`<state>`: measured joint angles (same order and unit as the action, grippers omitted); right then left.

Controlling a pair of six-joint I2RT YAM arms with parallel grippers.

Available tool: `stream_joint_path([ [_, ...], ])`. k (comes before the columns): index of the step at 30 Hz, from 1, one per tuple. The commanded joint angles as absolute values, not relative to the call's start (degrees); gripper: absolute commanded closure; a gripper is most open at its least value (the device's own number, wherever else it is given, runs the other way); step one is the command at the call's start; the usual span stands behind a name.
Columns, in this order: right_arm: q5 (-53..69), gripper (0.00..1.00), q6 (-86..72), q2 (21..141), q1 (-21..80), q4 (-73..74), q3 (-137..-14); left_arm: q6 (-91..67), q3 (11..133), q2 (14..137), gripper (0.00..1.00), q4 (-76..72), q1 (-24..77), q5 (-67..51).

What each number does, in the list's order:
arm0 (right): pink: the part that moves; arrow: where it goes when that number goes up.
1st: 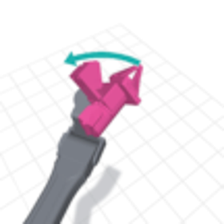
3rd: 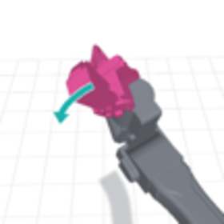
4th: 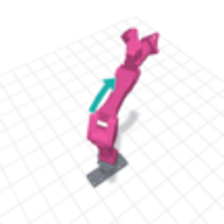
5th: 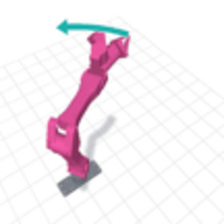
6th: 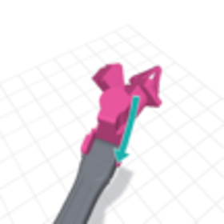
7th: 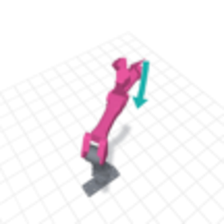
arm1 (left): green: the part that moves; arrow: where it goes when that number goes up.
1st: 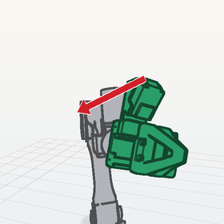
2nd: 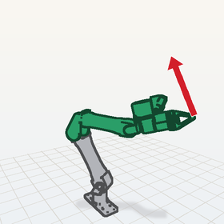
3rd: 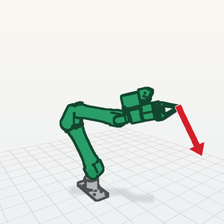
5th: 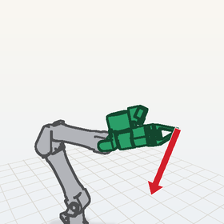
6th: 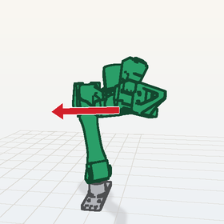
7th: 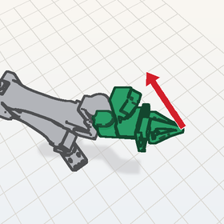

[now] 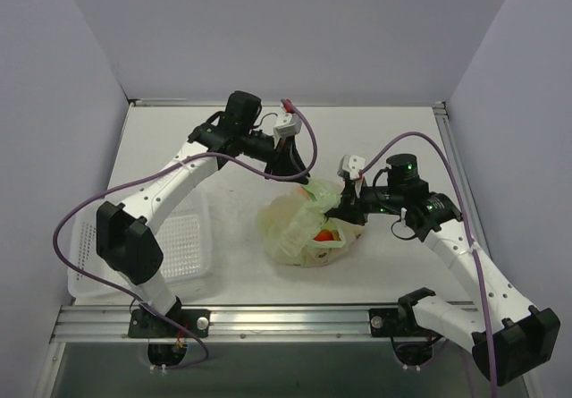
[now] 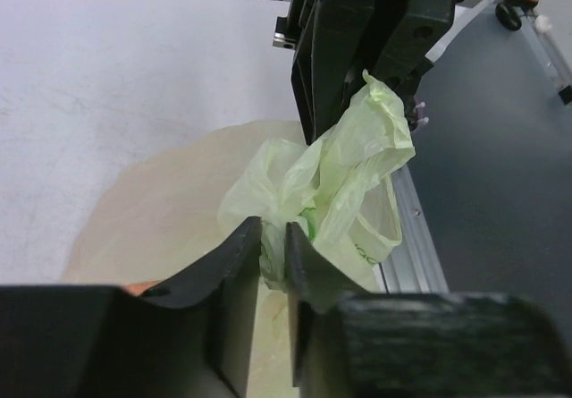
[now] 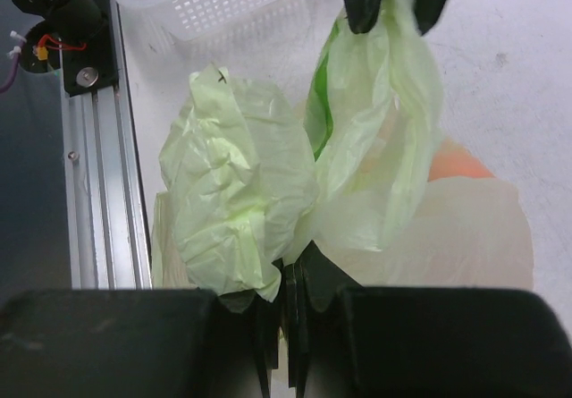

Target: Place the fake fruits into the plastic bag and tie a complex knot

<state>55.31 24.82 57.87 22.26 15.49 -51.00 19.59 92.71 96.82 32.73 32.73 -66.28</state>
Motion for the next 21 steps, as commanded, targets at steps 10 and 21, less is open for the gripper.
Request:
stream_joint_path([
  [10,39.2,1.00,-5.6,52.5,21.4,7.9,-52.6,19.5,104.6,101.8,1.00,30.8,33.5,-65.4],
  [21,25.9,1.00,-33.2,46.0,24.4,9.8,-56.5,13.7,122.7,109.4,1.00,29.6,36.0,-62.8],
])
